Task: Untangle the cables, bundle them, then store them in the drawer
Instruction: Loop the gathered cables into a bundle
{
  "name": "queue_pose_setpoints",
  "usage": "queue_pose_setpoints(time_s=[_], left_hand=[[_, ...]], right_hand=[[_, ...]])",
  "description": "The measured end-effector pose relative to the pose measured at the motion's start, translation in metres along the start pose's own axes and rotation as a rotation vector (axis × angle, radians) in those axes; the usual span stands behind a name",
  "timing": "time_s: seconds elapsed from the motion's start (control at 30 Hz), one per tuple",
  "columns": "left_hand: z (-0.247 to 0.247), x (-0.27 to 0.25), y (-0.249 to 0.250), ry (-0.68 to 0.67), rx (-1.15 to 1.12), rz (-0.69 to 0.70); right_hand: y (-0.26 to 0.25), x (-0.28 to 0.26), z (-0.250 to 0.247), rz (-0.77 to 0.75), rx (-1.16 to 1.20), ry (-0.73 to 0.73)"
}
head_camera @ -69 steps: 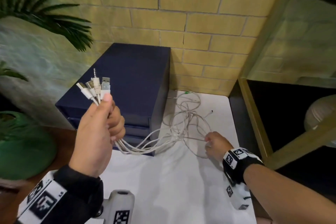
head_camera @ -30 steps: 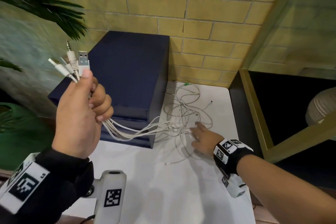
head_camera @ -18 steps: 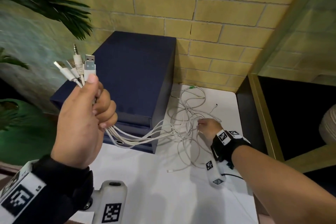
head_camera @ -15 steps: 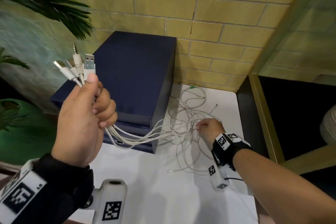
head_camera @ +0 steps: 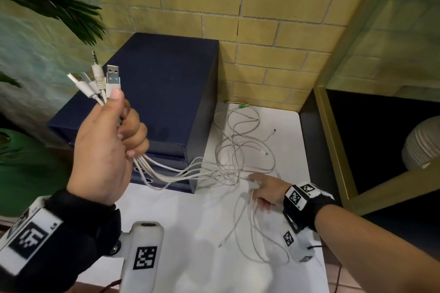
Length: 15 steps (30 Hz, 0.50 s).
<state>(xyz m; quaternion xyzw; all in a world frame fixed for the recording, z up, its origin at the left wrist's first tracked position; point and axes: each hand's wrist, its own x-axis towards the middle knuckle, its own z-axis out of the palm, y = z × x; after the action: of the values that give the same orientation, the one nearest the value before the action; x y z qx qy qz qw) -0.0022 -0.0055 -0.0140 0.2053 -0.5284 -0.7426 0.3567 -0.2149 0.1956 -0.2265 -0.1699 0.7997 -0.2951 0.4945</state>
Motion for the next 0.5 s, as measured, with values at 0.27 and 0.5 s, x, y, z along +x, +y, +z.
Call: queue_pose_setpoints(time_s=[0.27, 0.5], left_hand=[[-0.001, 0.006, 0.005, 0.048, 0.004, 0.002], [0.009, 0.003, -0.007, 0.040, 0.065, 0.017]], right_hand=[[-0.029, 0.027, -0.047, -0.088, -0.346, 0.205], [-0.032, 0.067, -0.057, -0.134, -0.541, 0.275]])
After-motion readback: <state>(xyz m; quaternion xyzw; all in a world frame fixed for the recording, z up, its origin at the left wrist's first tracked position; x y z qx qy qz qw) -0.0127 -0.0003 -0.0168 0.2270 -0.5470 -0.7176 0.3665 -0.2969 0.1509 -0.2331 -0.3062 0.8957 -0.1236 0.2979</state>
